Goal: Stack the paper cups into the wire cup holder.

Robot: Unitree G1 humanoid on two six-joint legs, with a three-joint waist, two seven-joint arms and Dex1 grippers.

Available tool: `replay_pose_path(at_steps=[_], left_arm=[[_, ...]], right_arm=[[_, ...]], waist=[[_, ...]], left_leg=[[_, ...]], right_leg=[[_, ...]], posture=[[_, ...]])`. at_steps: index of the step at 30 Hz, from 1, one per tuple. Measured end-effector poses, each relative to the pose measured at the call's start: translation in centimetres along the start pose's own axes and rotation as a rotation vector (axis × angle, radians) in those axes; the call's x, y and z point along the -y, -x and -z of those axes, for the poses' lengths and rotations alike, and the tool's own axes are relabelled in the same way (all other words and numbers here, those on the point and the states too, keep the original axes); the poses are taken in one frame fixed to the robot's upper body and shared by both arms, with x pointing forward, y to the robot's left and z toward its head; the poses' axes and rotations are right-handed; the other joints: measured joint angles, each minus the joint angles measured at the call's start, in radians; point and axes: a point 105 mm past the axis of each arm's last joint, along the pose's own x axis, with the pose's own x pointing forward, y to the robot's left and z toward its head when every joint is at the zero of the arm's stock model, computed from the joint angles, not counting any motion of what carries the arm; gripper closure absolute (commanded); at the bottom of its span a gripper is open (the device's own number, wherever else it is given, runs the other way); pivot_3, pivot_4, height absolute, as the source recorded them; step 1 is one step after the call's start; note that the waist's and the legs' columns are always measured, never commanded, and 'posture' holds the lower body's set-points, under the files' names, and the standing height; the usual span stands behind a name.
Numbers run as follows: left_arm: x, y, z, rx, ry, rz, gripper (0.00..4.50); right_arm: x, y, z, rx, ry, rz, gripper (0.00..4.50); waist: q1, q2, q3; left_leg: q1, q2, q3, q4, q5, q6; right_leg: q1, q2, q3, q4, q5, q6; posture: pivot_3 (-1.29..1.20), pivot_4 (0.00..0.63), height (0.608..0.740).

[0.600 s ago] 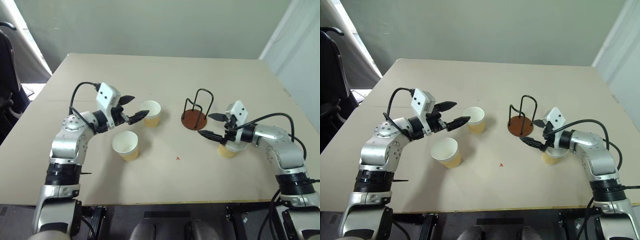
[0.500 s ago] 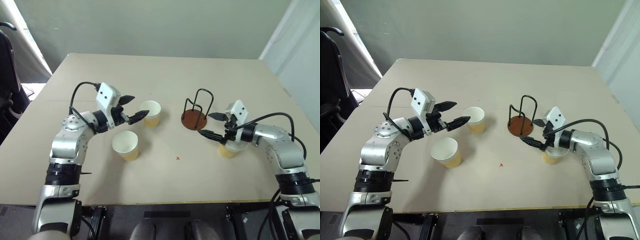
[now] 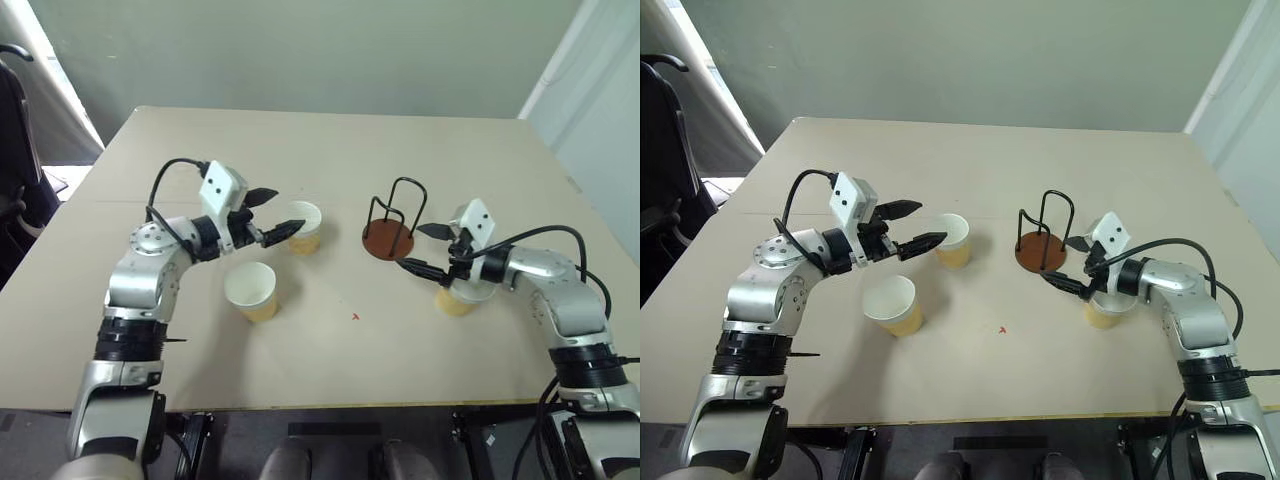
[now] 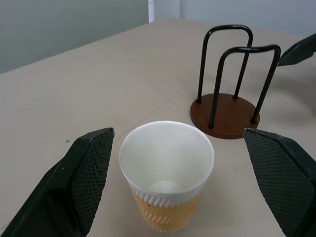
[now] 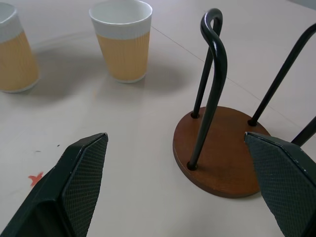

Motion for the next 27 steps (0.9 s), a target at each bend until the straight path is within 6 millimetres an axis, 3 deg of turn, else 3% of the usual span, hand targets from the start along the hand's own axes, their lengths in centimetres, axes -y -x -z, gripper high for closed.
replay_pose_path(at_steps=[15,27], left_arm=[[0.1,-0.3,-0.4,-0.016,-0.047,0.054,0.03],[0.1,-0.3,-0.4,-0.018,-0.052,0.055,0.03]], right_arm=[[1.2,-2.6,-0.7,0.004,0.053,0.033,0.0],[1.6,-2.6,-0.7,-0.007,0.064,0.04,0.0]], waist=[[0.001,0.0,0.0],[0.001,0.0,0.0]], left_leg=[[-0.001,0.0,-0.001,-0.001,0.0,0.0],[-0.001,0.0,-0.001,-0.001,0.0,0.0]], right_leg=[[-0.001,0.0,0.0,0.0,0.0,0.0],[-0.001,0.0,0.0,0.0,0.0,0.0]], posture=[[0.0,0.15,0.74],[0.0,0.15,0.74]])
